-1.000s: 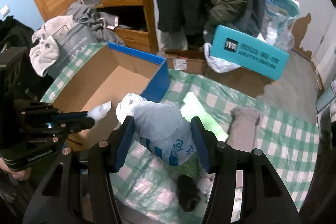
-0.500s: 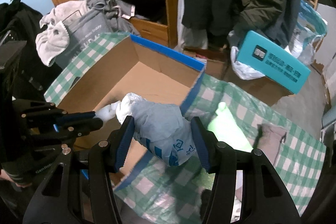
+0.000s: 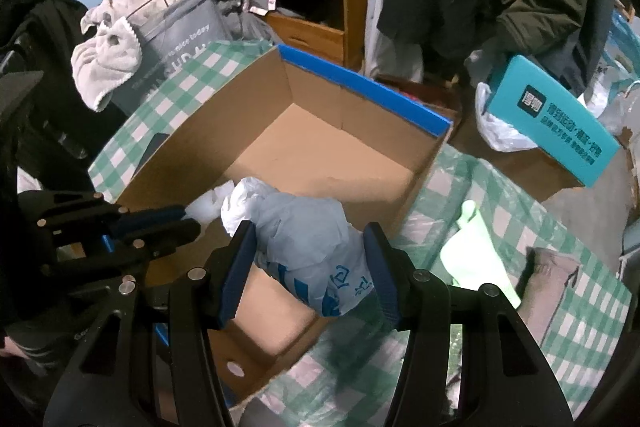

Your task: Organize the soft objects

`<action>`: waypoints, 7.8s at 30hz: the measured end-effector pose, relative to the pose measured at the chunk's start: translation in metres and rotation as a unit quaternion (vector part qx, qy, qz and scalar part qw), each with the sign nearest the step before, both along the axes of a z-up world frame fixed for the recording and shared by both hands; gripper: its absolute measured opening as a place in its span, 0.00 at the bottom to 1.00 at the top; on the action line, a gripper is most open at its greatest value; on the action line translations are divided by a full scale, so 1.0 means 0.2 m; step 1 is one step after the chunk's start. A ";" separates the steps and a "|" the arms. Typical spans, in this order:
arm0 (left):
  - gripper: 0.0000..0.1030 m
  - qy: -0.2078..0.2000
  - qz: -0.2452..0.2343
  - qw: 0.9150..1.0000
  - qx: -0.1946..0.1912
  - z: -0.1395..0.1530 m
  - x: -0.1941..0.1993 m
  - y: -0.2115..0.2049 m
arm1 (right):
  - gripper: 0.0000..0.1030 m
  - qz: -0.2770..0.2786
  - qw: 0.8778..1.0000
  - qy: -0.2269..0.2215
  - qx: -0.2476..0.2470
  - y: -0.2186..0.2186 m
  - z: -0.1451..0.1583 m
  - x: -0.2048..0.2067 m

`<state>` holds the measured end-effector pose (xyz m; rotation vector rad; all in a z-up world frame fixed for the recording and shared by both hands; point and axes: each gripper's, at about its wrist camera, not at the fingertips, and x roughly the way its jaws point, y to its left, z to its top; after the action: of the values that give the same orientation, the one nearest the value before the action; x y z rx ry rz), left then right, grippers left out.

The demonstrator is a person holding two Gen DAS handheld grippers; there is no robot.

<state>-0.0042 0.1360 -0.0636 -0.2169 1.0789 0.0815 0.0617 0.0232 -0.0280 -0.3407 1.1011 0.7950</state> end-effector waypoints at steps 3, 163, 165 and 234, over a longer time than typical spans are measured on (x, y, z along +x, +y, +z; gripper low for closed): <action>0.17 0.008 0.014 1.000 -0.002 -0.02 0.00 0.03 | 0.55 0.005 1.000 0.006 -0.004 0.02 -0.02 0.00; 0.37 0.183 -0.193 0.963 -0.034 -0.60 0.23 -1.42 | 0.40 -0.230 0.967 0.102 -0.051 -1.67 -0.46 -0.07; 0.37 0.185 -0.194 0.963 -0.037 -0.58 0.22 -1.42 | 0.40 -0.229 0.967 0.100 -0.050 -1.66 -0.45 -0.07; 0.37 0.028 -0.177 0.983 0.042 0.01 0.17 -0.96 | 0.23 -0.170 0.985 0.004 0.008 -1.19 0.00 -0.05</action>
<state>0.0288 -0.0557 -0.0609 0.0557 1.1531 -0.1873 0.0513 -0.2145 -0.0273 -0.1301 1.1231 0.5011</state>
